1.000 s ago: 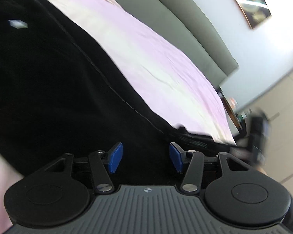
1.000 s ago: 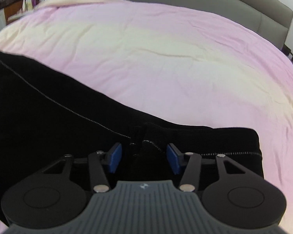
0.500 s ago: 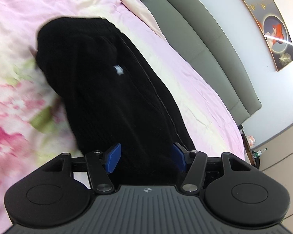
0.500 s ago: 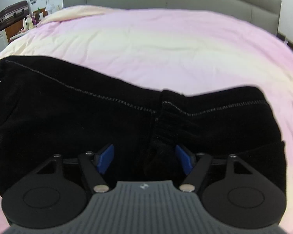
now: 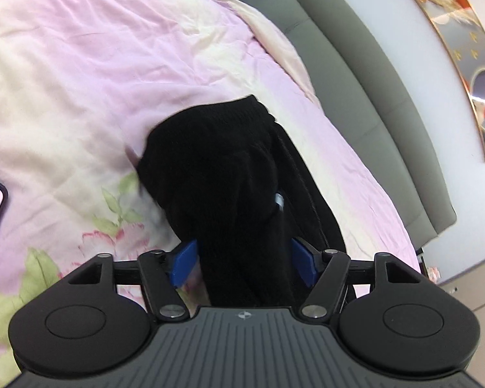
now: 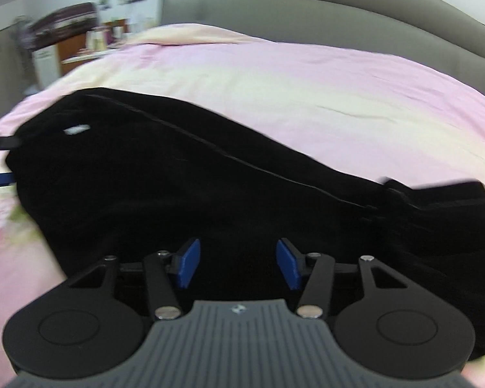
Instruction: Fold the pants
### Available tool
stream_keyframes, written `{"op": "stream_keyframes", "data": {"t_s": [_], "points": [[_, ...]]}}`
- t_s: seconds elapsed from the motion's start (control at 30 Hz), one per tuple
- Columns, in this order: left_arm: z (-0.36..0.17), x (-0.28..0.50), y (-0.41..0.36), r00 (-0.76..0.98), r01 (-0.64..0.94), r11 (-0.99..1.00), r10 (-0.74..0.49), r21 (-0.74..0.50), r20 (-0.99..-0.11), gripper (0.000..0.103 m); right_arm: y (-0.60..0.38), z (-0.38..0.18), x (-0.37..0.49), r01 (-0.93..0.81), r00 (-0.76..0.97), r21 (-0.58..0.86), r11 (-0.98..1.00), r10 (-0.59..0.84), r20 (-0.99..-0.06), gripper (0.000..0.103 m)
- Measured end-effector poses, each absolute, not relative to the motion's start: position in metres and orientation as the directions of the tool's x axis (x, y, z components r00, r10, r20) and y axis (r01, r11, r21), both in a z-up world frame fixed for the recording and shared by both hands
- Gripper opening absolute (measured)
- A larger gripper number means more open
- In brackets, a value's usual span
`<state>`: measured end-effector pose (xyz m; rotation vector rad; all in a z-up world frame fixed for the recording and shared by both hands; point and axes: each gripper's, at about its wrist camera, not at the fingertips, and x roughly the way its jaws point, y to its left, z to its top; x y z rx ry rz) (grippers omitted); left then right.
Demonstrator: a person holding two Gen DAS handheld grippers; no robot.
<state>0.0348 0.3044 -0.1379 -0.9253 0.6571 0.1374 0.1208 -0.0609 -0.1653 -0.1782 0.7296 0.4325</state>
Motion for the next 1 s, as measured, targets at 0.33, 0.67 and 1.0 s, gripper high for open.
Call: {"op": "stream_keyframes", "data": {"t_s": [0.33,0.67,1.0], "points": [[-0.186,0.071,0.348,0.828,-0.421,0.371,-0.217,-0.828,-0.518,0.092,0.059,-0.171,0.134,-0.673,0.579,-0.018,0.74,0.511,-0.635,0.008],[-0.214,0.086,0.35,0.883,-0.4,0.282,-0.135,-0.872,-0.449,0.086,0.119,-0.224,0.176,-0.683,0.528,-0.049,0.729,0.446,-0.723,0.01],[-0.145,0.07,0.309,0.92,-0.311,0.648,0.02,-0.696,-0.392,0.051,0.091,-0.208,0.161,-0.666,0.525,0.072,0.742,0.535,-0.662,0.012]]}}
